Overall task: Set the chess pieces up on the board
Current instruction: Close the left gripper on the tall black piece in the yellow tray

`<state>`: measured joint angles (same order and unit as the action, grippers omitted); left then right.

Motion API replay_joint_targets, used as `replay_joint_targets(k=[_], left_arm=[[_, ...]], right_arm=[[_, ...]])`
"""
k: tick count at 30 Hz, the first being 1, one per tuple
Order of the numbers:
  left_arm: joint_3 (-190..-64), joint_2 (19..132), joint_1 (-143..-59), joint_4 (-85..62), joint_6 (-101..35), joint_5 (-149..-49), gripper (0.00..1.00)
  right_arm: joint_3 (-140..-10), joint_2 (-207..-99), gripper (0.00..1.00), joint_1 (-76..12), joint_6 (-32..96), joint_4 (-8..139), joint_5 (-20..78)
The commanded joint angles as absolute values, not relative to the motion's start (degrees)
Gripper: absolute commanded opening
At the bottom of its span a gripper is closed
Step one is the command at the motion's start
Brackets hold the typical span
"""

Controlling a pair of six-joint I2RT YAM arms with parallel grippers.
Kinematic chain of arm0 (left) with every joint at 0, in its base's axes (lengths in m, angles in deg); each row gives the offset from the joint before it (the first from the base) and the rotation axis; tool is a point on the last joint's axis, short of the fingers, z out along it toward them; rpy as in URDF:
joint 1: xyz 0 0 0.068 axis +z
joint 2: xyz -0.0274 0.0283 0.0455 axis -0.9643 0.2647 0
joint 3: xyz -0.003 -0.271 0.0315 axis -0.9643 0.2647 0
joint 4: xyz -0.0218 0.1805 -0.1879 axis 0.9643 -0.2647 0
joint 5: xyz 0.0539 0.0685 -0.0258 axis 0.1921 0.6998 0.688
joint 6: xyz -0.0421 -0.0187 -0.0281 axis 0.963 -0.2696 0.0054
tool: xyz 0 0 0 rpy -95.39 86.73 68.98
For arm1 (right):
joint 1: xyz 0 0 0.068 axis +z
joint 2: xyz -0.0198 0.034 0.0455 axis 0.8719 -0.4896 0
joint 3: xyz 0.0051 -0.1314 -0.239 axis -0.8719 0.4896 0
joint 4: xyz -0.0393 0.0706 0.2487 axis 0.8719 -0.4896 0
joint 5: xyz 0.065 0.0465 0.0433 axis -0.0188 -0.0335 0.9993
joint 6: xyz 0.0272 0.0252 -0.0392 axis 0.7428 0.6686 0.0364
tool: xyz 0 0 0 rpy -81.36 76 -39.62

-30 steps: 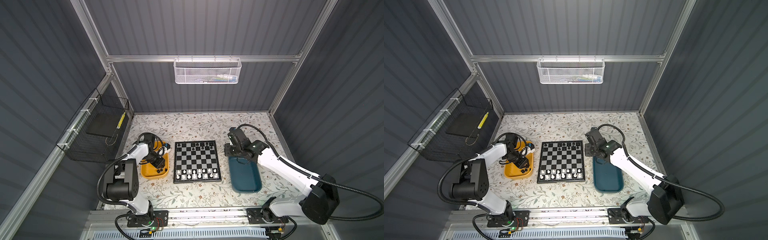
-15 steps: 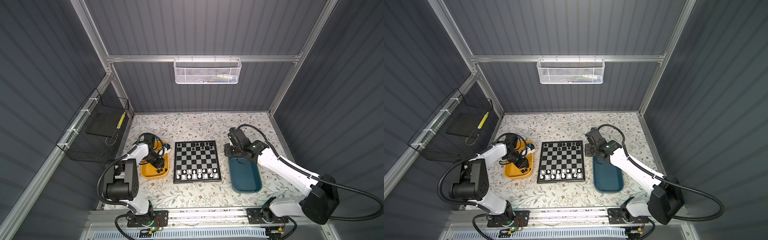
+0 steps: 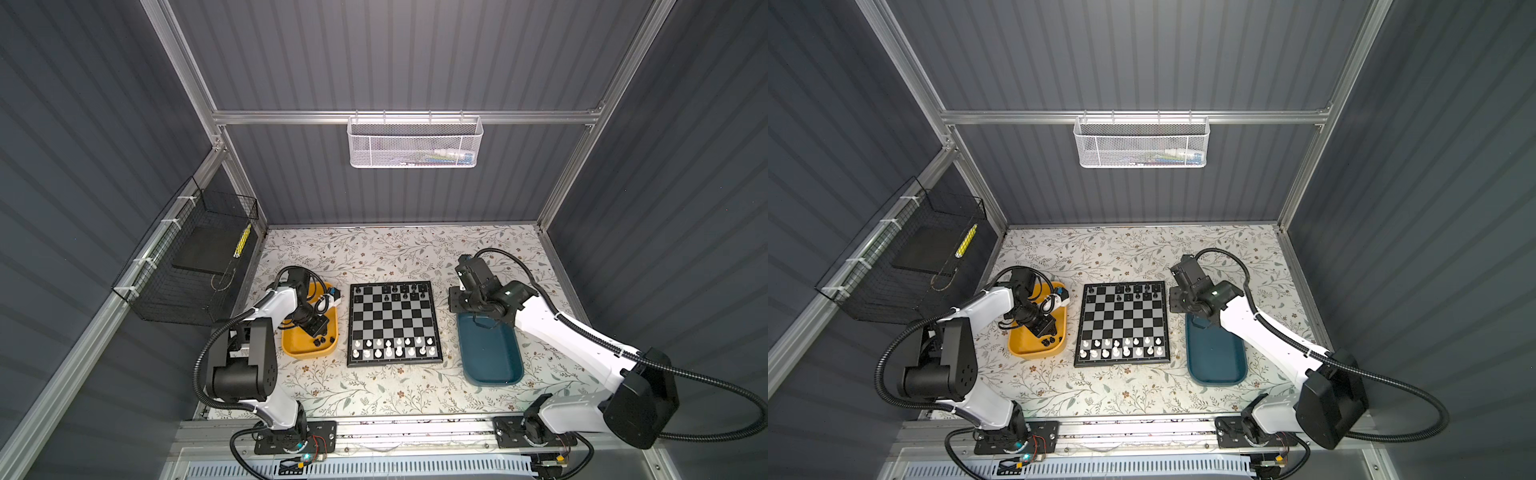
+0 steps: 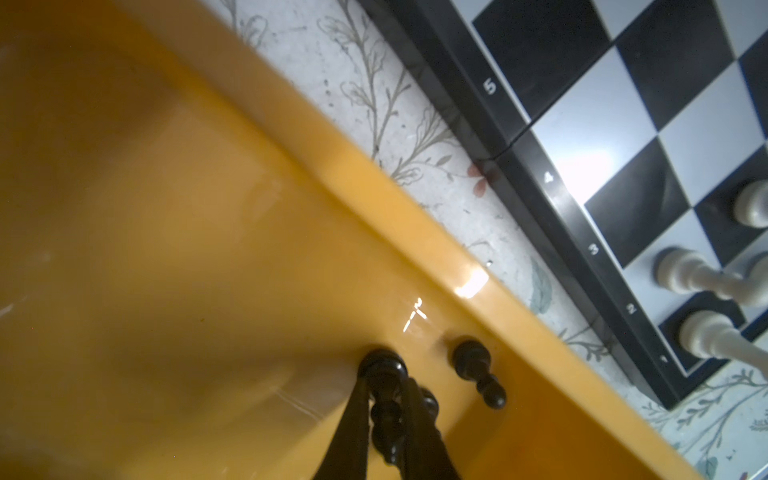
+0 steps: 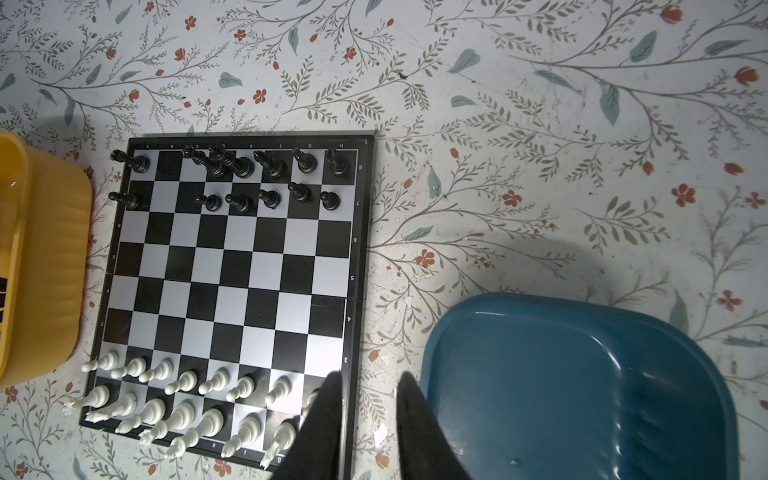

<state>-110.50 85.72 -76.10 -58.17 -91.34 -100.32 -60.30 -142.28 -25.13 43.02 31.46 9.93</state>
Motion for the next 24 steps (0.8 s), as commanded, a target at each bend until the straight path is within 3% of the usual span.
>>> replay_joint_targets(k=[1,24], left_arm=[[-112.1,84.1,-76.5,-60.6,-92.2,-100.2,0.17],[-120.7,85.9,-76.5,-68.5,-94.1,-97.9,0.14]], right_arm=[[-59.6,-142.3,0.27,-25.3,43.1,31.7,10.4],[-59.3,-142.5,0.27,-25.3,42.9,32.5,10.9]])
